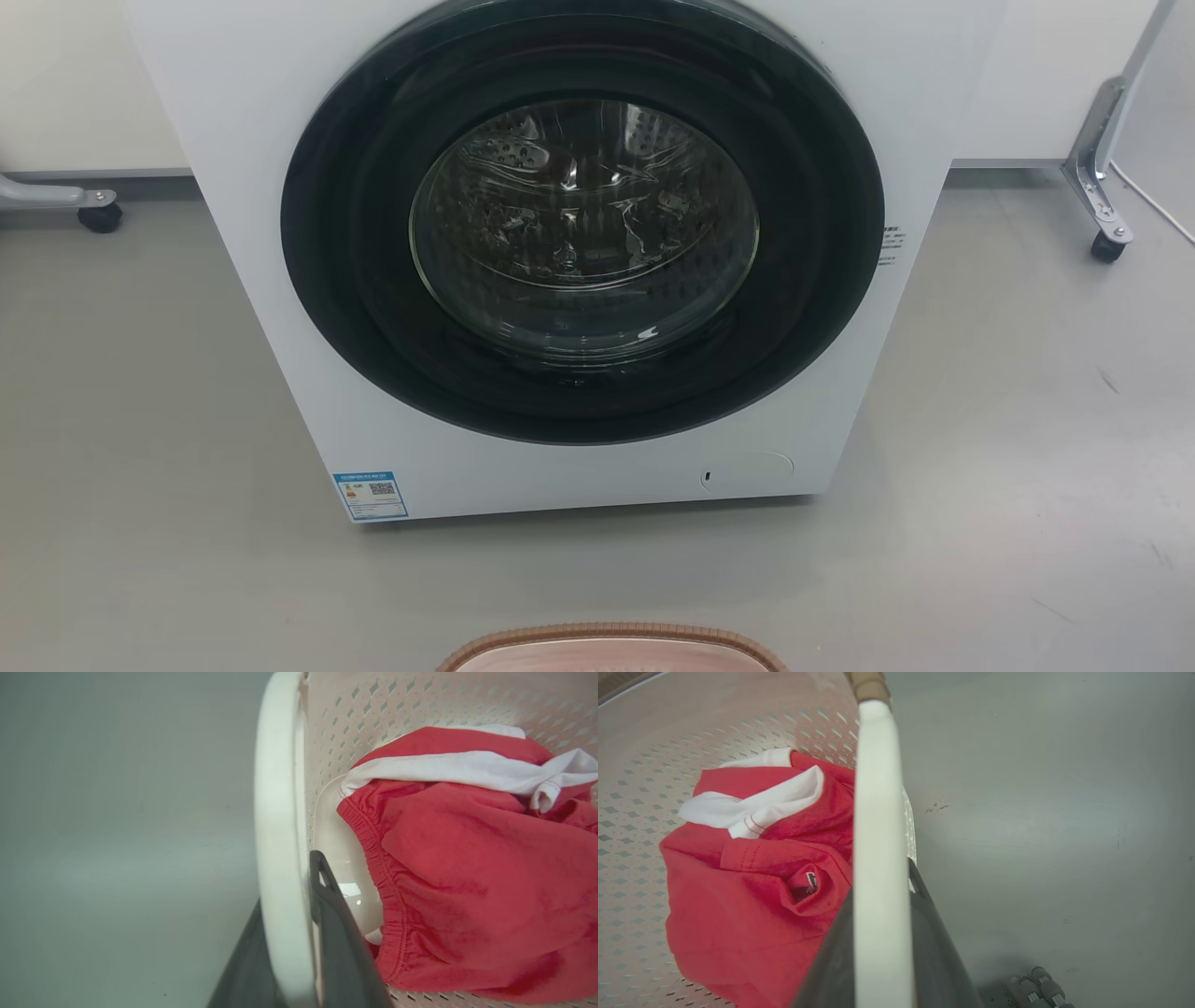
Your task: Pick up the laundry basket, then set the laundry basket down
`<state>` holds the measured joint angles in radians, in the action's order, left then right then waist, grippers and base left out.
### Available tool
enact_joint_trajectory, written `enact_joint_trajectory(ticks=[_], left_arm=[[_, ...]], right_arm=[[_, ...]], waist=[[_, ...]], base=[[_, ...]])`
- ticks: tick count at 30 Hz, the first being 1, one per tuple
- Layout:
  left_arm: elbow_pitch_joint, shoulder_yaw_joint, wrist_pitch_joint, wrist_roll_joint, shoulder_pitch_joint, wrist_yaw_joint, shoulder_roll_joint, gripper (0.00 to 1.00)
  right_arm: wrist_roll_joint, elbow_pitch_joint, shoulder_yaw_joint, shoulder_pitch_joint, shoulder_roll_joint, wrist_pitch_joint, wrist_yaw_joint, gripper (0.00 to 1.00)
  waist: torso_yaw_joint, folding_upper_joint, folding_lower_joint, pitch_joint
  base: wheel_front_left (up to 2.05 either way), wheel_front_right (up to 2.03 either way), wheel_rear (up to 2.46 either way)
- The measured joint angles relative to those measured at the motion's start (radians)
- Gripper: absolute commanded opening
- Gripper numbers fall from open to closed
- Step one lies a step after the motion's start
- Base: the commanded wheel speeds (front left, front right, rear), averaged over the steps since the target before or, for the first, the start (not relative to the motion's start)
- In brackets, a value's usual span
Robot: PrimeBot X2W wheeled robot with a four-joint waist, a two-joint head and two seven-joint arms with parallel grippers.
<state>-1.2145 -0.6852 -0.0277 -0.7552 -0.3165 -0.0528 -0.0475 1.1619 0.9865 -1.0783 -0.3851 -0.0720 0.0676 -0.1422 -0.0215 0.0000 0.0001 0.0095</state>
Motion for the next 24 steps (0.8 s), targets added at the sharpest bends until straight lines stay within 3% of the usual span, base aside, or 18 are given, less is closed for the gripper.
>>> enact_joint_trajectory(ticks=[24], left_arm=[[-0.002, -0.016, 0.000, -0.011, -0.001, 0.002, -0.002, 0.00]], right_arm=[[0.057, 0.010, -0.053, -0.017, -0.001, -0.025, 0.000, 0.00]], waist=[[0.000, 0.0000, 0.0000, 0.005]], base=[[0.00, 0.00, 0.00]])
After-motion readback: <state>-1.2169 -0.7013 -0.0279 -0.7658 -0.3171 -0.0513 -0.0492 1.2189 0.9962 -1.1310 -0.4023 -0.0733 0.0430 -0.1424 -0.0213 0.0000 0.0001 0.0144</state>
